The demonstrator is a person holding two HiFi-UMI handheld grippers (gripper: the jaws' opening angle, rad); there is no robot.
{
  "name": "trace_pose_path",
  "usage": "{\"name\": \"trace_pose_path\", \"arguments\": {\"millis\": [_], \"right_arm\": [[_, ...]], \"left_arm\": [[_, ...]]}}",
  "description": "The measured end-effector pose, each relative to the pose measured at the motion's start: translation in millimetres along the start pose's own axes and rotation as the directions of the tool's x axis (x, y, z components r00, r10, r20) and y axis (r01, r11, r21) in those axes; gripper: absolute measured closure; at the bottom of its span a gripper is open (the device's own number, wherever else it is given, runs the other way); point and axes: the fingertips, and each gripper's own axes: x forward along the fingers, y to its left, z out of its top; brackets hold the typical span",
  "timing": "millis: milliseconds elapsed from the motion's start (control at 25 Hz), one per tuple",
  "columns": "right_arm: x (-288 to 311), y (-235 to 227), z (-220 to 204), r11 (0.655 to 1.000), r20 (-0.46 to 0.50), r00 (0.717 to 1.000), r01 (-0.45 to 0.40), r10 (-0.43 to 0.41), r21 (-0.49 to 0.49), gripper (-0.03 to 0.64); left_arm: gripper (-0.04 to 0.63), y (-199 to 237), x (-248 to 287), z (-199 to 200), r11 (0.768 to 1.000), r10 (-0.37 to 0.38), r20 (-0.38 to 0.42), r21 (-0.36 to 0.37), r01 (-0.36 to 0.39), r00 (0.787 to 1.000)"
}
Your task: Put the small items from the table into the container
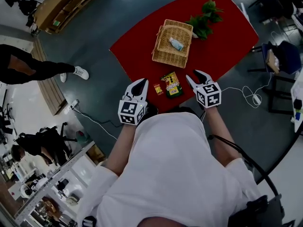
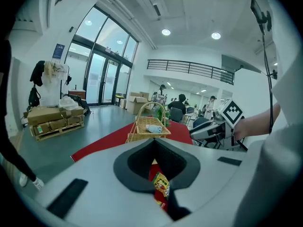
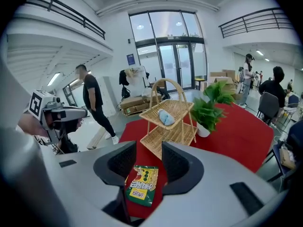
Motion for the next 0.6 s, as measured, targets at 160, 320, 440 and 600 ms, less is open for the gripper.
{"name": "trace_pose_path", "arguments": {"millis": [160, 320, 440, 600], "right_arm": [[1.4, 0.7, -16.8, 1.0, -0.03, 1.0, -0.002, 0.002, 0.007, 0.442], [8.7, 0.4, -44.5, 1.0, -0.083, 0.996, -0.005, 0.007, 0.023, 0.442], [16.1, 2.4, -68.4, 0.999, -0.129, 0.991, -0.015, 0.021, 0.043, 0.442], [29.2, 4.7, -99.0, 0.997, -0.18, 0.983, -0.031, 0.043, 0.069, 0.442]], "left_arm": [[0.588, -5.1, 3.6, -8.8, 1.0, -0.007, -0.019, -0.02, 0.007, 1.0], [0.588, -8.4, 3.7, -22.6, 0.999, -0.006, -0.05, -0.036, 0.004, 0.999], [0.588, -9.4, -0.1, -34.1, 0.999, 0.0, -0.073, -0.051, -0.004, 0.997], [0.588, -8.9, -4.5, -50.6, 0.997, 0.013, -0.106, -0.07, -0.021, 0.994]]}}
